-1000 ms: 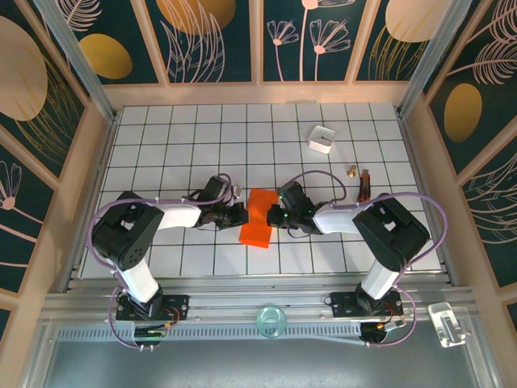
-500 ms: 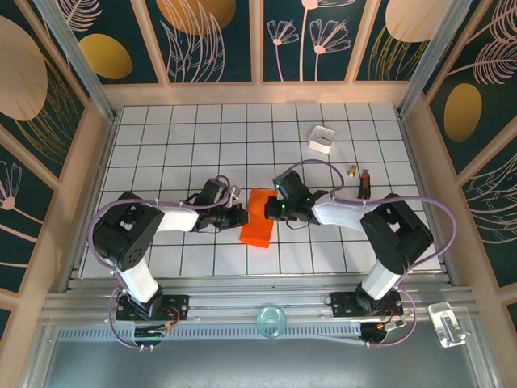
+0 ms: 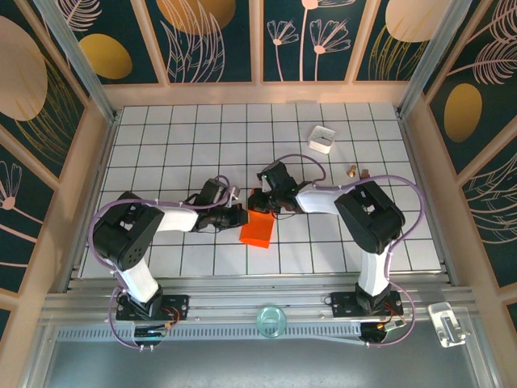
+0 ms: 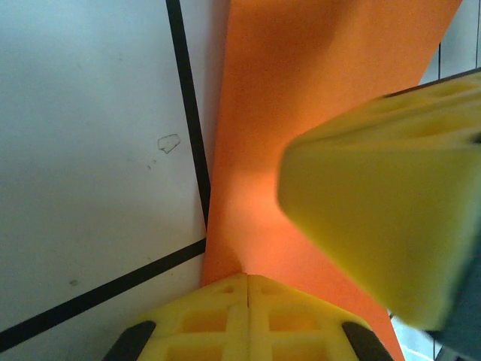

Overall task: Fold a paper plane with a square sheet of paper (pick it up from the middle)
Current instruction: First fold in half a square sheet of paper at the center of the table.

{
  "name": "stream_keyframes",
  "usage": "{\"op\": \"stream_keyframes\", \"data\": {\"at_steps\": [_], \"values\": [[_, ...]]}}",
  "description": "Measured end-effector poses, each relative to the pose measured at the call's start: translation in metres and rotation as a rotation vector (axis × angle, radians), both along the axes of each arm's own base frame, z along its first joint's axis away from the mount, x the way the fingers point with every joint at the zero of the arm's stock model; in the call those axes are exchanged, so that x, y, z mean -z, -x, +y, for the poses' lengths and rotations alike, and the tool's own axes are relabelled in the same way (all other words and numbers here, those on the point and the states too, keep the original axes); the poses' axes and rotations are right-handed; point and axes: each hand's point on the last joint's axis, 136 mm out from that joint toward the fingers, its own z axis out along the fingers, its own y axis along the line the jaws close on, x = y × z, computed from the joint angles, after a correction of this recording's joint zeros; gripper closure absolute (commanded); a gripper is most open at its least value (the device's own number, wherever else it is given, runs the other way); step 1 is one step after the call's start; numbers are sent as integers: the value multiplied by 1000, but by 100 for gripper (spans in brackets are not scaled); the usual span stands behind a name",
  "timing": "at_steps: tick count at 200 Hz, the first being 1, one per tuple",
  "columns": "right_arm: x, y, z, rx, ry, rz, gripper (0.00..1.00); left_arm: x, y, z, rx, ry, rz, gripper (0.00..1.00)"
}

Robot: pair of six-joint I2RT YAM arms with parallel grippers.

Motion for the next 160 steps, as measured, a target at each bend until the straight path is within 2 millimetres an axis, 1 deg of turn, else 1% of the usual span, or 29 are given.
{"op": "stream_keyframes", "data": {"at_steps": [25, 65, 160], "values": [[9, -3, 4, -9, 3, 17, 100, 0, 0, 0, 2, -1, -2, 100], [16, -7, 7, -17, 13, 31, 100, 0, 0, 0, 7, -2, -6, 100], [19, -13, 6, -36, 26, 81, 100, 1, 1, 0, 36, -10, -29, 100]]}}
